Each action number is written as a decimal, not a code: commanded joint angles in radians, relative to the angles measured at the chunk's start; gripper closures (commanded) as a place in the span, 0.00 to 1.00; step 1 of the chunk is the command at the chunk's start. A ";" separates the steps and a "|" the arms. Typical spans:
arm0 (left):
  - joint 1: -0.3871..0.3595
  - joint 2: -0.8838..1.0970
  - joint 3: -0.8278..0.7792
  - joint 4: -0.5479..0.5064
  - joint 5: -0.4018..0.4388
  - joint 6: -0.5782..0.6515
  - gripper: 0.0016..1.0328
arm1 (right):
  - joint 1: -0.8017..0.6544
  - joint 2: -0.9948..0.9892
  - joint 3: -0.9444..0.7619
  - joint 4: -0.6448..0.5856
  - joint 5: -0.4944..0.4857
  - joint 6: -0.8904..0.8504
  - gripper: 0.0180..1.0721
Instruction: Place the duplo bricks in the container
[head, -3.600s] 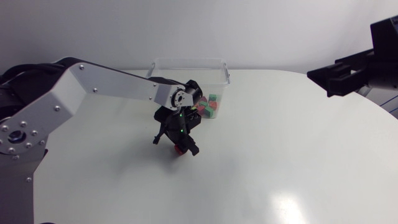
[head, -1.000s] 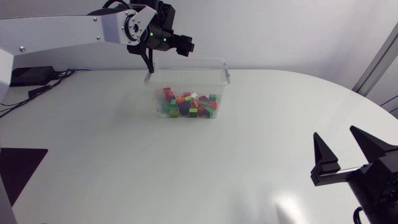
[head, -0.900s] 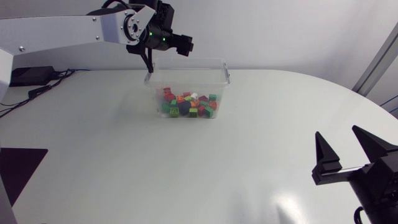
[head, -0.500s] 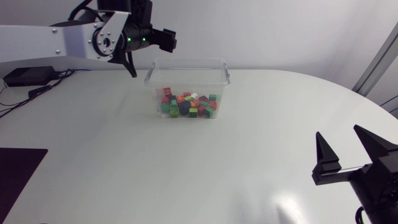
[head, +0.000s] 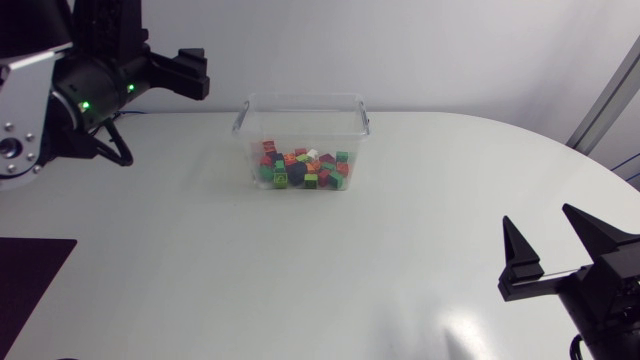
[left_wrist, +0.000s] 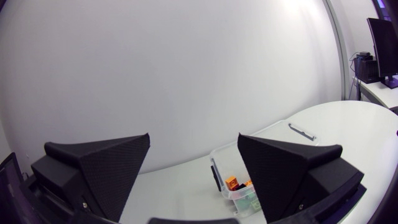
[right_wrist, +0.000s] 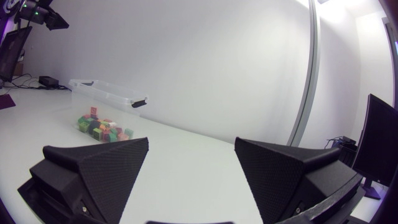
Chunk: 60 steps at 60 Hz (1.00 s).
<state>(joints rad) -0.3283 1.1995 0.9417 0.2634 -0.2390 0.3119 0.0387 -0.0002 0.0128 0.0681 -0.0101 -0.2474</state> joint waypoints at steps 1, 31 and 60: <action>0.005 -0.069 -0.070 0.004 -0.011 0.012 0.05 | 0.009 -0.007 -0.017 -0.024 0.004 -0.010 0.05; 0.008 -0.549 -0.383 -0.112 -0.051 0.016 0.05 | 0.006 -0.007 -0.016 -0.056 0.027 -0.020 0.05; 0.138 -0.892 -0.663 -0.187 0.059 -0.107 0.05 | -0.014 -0.005 -0.015 -0.060 0.022 0.080 0.05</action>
<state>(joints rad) -0.2165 0.3470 0.3290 0.0830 -0.2016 0.2508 0.0349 -0.0002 0.0128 0.0177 0.0082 -0.2085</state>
